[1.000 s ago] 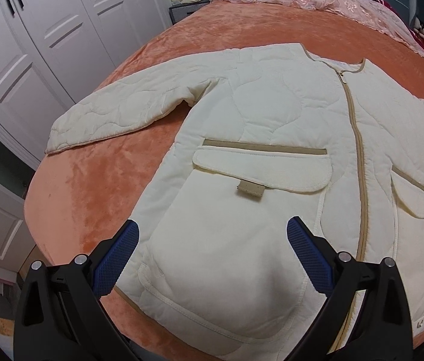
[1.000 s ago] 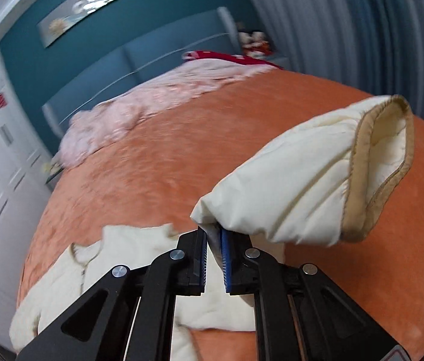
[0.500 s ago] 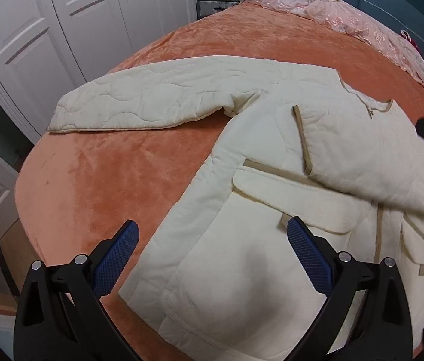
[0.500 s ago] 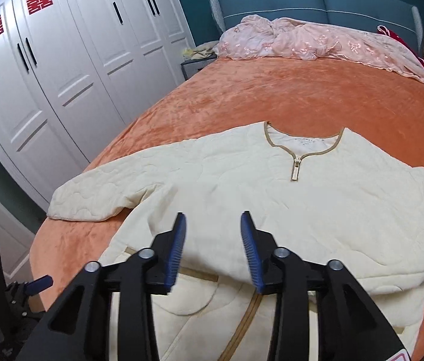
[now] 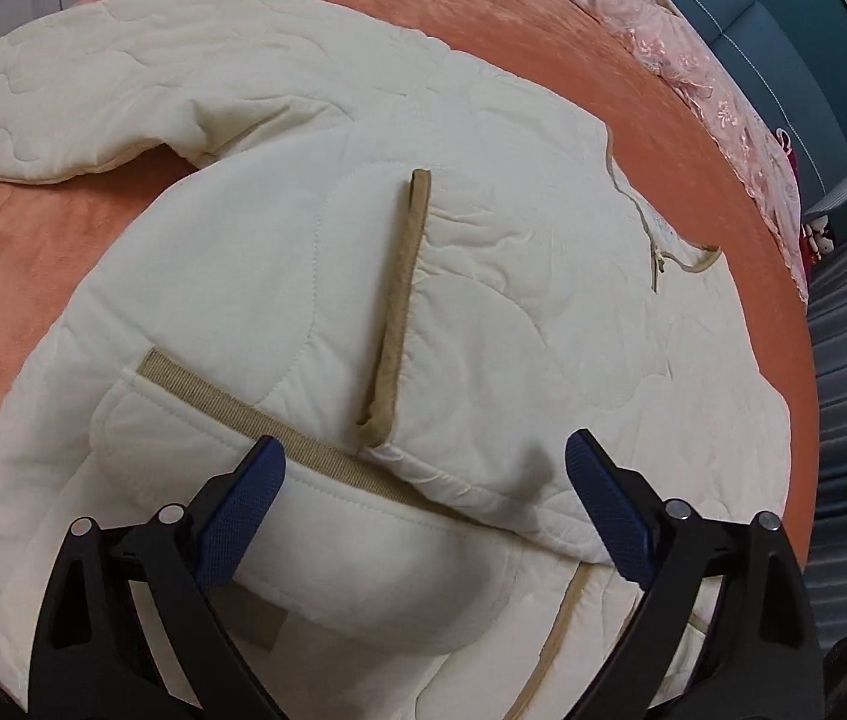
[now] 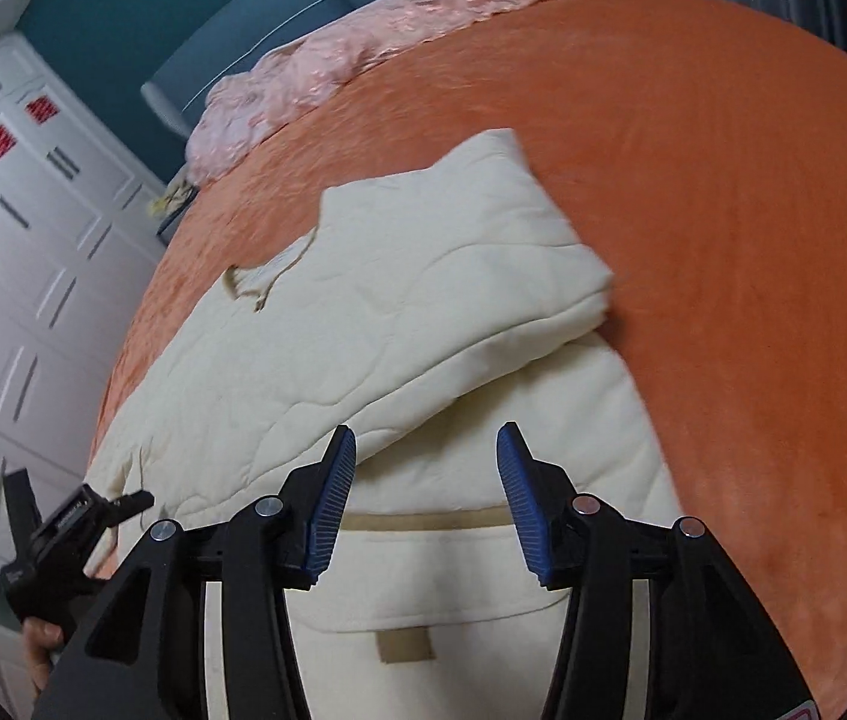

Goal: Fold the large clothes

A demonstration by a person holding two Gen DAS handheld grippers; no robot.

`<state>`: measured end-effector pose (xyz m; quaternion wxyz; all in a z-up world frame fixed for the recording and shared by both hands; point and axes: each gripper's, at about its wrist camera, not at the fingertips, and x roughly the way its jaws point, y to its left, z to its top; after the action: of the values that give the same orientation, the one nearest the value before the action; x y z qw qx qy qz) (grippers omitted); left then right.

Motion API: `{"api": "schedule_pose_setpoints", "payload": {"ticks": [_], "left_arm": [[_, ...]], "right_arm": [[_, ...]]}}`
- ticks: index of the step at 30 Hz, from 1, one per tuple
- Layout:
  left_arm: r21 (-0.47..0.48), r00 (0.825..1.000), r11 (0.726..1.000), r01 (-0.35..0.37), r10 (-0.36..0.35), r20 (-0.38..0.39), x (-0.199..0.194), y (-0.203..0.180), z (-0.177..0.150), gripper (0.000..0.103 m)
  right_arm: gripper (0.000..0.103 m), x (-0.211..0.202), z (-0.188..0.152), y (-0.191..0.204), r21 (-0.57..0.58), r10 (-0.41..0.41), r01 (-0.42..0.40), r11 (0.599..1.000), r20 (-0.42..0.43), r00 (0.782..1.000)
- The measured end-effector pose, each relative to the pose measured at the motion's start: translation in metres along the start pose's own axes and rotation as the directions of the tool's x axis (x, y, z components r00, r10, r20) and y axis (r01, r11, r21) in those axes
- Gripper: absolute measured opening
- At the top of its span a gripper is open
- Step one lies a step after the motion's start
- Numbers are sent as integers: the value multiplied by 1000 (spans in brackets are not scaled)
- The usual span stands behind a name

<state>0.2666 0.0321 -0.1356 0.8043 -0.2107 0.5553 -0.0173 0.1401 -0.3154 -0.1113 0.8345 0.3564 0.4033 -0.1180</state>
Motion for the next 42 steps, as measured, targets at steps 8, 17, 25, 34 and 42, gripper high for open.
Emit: {"api": "schedule_pose_setpoints", "payload": {"ticks": [8,17,25,34,42], "left_arm": [[50,998,999,3,-6,59,-8,-7,30,6],[88,974,985,-149,131,182,-17,14,58,6],[206,943,932,-300,257,212,18,17,28,7],[243,924,908,-341,276,265,25,13,21,9],[255,915,908,-333,246,319,29,15,12,10]], "right_arm": [[51,39,36,-46,248,91,-94,964,25,996],[0,30,54,-5,47,10,-14,999,77,997],[0,63,31,-4,-146,-252,250,957,-2,968],[0,64,36,46,-307,-236,237,922,42,971],[0,97,15,17,-281,-223,214,935,3,975]]}}
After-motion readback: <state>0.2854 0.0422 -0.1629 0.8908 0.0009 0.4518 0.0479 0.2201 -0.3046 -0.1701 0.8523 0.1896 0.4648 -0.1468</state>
